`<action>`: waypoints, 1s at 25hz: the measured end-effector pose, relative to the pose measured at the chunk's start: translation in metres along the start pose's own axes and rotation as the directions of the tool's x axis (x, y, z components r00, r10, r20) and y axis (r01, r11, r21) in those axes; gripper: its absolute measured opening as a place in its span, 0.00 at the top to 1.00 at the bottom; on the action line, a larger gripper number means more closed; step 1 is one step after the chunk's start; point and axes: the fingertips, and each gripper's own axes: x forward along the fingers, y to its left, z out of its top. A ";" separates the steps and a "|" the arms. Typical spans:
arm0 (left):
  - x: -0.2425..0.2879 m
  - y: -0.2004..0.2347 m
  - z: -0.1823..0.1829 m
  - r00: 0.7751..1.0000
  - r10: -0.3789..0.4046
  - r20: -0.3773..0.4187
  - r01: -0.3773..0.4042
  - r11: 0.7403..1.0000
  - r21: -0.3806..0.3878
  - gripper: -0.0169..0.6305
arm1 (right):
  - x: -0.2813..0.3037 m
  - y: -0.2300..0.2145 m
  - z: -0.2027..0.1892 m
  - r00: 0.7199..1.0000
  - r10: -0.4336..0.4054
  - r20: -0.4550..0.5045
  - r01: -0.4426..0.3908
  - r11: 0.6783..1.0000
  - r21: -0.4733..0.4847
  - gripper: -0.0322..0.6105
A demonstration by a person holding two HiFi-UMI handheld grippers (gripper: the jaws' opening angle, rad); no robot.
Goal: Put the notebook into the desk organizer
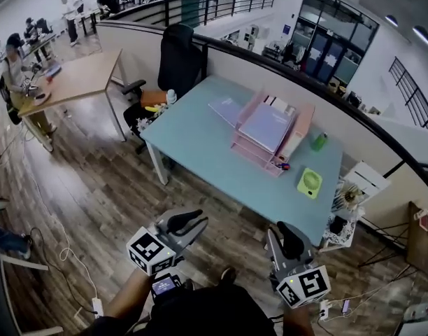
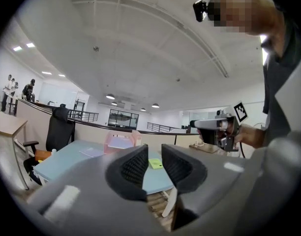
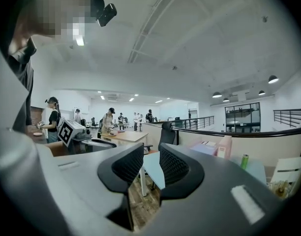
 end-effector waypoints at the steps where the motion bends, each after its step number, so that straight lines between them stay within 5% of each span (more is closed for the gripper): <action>1: 0.004 0.001 0.001 1.000 0.016 -0.002 -0.016 1.000 0.000 0.75 | 0.004 -0.008 0.000 1.000 0.014 0.001 -0.014 1.000 0.002 0.82; 13: 0.059 0.006 0.017 0.981 0.189 -0.034 -0.188 0.981 0.042 0.75 | 0.037 -0.091 0.003 0.985 0.170 0.028 -0.171 0.985 0.026 0.82; 25: 0.108 0.001 0.032 0.969 0.248 -0.003 -0.248 0.968 0.045 0.75 | 0.051 -0.149 0.010 0.973 0.223 0.051 -0.224 0.975 0.008 0.82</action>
